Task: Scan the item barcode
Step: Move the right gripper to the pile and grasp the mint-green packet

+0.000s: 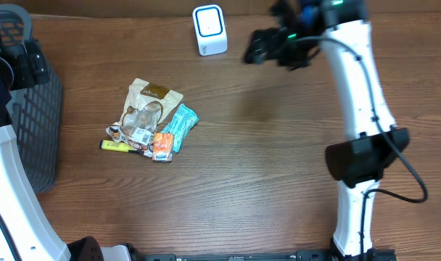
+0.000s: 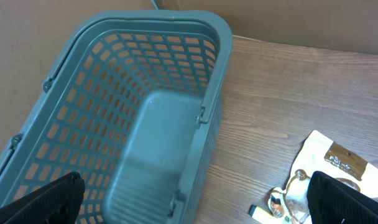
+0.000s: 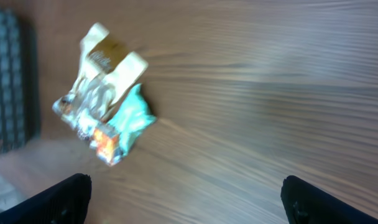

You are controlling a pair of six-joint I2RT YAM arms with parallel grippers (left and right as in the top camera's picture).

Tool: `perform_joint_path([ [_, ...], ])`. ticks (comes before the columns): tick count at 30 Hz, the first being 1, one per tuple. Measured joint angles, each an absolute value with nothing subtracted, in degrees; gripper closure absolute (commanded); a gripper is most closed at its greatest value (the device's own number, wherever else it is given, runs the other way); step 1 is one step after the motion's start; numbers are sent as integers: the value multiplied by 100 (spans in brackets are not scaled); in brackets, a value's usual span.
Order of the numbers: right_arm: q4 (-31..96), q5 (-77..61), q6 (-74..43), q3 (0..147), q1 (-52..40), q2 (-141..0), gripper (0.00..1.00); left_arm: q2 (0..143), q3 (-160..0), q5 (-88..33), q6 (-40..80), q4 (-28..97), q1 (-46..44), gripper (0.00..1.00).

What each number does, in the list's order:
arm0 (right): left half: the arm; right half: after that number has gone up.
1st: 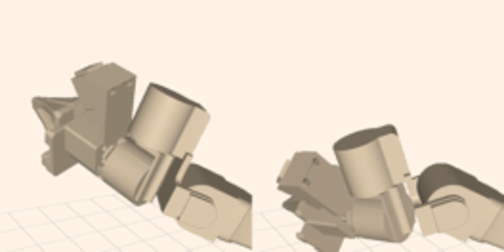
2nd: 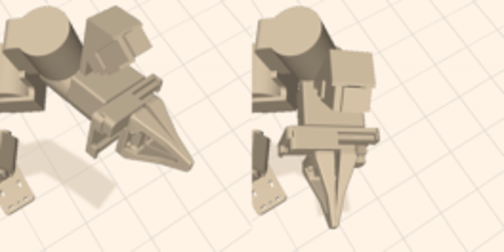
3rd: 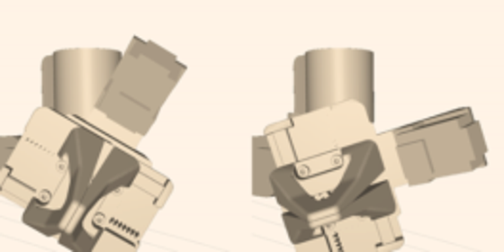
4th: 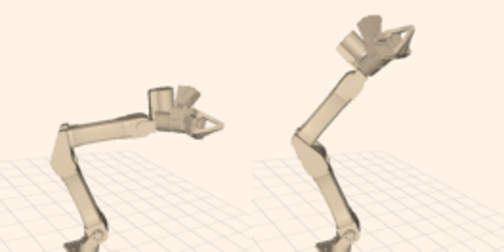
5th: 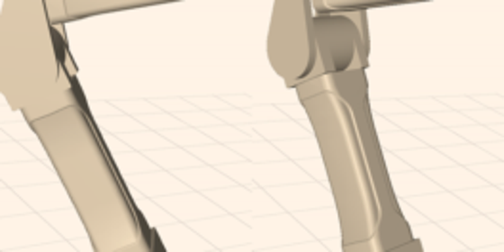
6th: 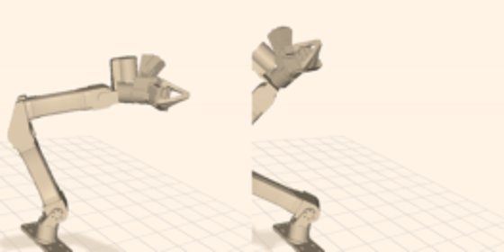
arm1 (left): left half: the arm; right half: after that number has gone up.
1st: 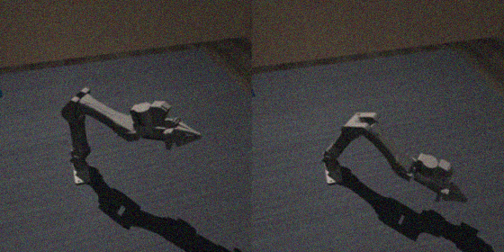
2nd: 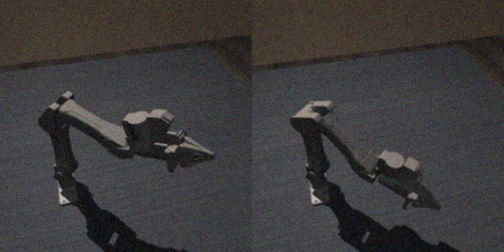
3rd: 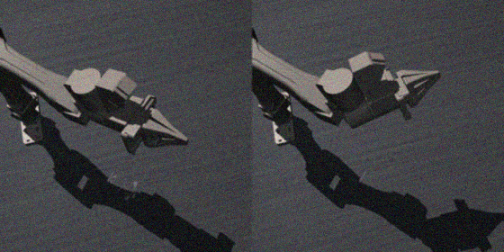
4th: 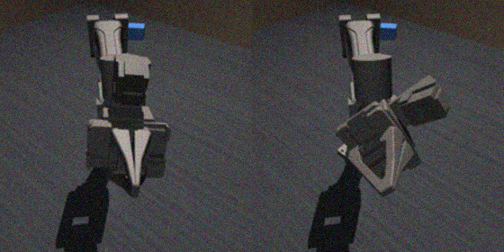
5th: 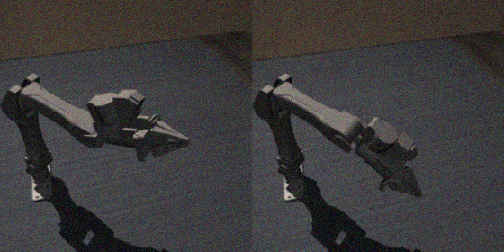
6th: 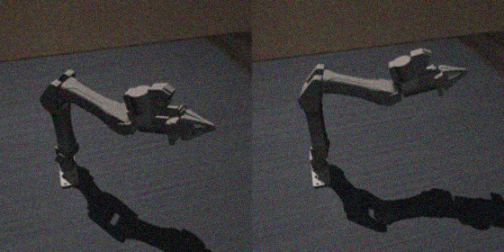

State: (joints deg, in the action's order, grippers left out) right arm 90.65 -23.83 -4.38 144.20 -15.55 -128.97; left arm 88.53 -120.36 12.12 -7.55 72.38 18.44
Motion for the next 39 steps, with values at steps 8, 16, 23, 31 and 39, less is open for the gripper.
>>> perform_joint_path([
  [8, 7902, -2416, -1090, 13150, -2729, -12897, 23, 8853, -12036, 1210, -755, 7238, 1841, 0],
  [16, 5701, -2416, -1868, 11321, -3358, -12908, 31, 8855, -12036, 1210, -755, 7238, 1841, 0],
  [23, 3911, -2405, -2036, 10189, -3553, -12910, 37, 8858, -12036, 1212, -755, 7238, 1841, 0],
  [31, 3859, -2126, -2102, 9887, -3573, -12910, 49, 8860, -12036, 1212, -755, 7238, 1841, 0],
  [39, 3778, -1940, -2119, 9887, -3573, -13080, 39, 8868, -12036, 1212, -755, 7238, 1841, 0],
])
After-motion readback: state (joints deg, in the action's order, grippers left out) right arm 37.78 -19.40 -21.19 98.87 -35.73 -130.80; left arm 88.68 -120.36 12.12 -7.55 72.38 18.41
